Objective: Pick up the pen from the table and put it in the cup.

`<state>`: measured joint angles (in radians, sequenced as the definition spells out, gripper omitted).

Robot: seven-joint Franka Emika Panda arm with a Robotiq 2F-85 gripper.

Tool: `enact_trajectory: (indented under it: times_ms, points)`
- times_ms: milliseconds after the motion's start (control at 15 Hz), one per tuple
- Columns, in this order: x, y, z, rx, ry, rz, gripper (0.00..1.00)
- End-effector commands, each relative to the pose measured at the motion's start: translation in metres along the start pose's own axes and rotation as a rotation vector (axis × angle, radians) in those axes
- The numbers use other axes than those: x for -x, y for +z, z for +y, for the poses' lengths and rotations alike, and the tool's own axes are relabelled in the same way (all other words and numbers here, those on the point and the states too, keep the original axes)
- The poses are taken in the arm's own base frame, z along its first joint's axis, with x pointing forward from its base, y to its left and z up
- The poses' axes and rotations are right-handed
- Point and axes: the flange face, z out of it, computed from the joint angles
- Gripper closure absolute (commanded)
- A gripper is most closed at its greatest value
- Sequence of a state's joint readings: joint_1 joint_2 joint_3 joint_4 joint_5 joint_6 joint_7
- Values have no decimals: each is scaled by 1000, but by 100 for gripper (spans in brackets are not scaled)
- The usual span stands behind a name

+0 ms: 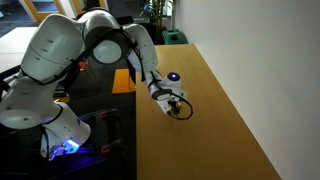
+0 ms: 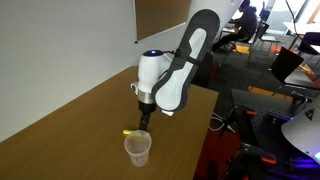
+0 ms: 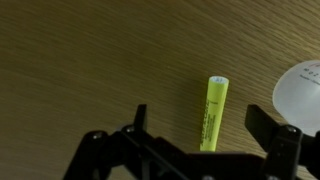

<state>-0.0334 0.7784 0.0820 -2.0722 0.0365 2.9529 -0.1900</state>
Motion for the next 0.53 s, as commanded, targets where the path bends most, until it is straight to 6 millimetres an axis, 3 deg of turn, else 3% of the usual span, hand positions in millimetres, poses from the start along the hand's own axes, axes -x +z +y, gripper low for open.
enact_trajectory:
  times_ms: [0, 467]
  points:
    - [-8, 2, -4, 13, -18, 26, 0]
    - [-12, 13, -9, 14, -46, 13, 0]
